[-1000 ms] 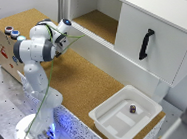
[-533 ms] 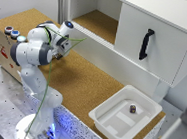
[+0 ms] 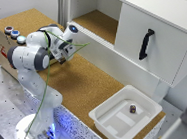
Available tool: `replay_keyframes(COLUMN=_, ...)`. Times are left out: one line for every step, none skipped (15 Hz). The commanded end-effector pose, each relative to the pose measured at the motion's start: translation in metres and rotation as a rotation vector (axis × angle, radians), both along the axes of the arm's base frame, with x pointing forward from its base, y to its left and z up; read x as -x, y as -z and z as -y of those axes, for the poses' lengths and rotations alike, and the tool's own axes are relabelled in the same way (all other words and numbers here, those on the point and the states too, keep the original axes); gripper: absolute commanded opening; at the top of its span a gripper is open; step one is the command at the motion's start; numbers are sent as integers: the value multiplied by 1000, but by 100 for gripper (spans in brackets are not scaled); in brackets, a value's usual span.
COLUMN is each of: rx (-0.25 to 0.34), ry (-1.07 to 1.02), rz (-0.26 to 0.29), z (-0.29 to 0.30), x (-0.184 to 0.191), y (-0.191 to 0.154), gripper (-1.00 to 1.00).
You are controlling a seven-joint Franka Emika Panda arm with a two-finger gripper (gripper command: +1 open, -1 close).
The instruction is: Grasp the drawer handle and open it
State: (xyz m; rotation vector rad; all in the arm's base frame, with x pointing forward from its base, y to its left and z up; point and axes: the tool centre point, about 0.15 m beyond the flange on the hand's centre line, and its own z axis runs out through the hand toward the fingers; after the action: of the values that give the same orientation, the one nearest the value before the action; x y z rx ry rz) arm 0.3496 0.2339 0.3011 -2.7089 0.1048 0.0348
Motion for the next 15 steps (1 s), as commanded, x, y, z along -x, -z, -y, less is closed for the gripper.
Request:
replay_keyframes(rx=-33, ry=7, rz=12, z=62, x=26, y=2, gripper=-100)
replay_keyframes(rx=-36, ry=21, rz=6, z=69, x=27, y=2, gripper=-100)
replay_keyframes(rx=-42, ry=32, rz=11, z=74, x=28, y=0, gripper=-100)
replay_keyframes(rx=-41, ry=40, rz=12, z=82, x=30, y=0, gripper=-100)
replay_keyframes(rx=-41, ry=52, rz=14, z=87, x=31, y=-1, gripper=-100)
replay_keyframes(rx=-36, ry=53, rz=15, z=91, x=31, y=-3, gripper=-100)
replay_keyframes(rx=-32, ry=55, rz=15, z=93, x=31, y=-4, gripper=-100)
replay_keyframes(rx=-16, ry=29, rz=13, z=94, x=29, y=-8, gripper=100)
replay_keyframes(rx=9, ry=14, rz=15, z=93, x=28, y=-15, gripper=100)
replay_keyframes(rx=25, ry=7, rz=28, z=93, x=27, y=-23, gripper=100)
replay_keyframes(rx=48, ry=1, rz=29, z=92, x=26, y=-31, gripper=100)
replay_keyframes(rx=51, ry=10, rz=46, z=94, x=26, y=-40, gripper=100)
replay_keyframes(rx=55, ry=17, rz=61, z=95, x=27, y=-50, gripper=100)
replay_keyframes(rx=61, ry=16, rz=70, z=96, x=27, y=-57, gripper=100)
replay_keyframes(rx=100, ry=8, rz=70, z=96, x=28, y=-69, gripper=100)
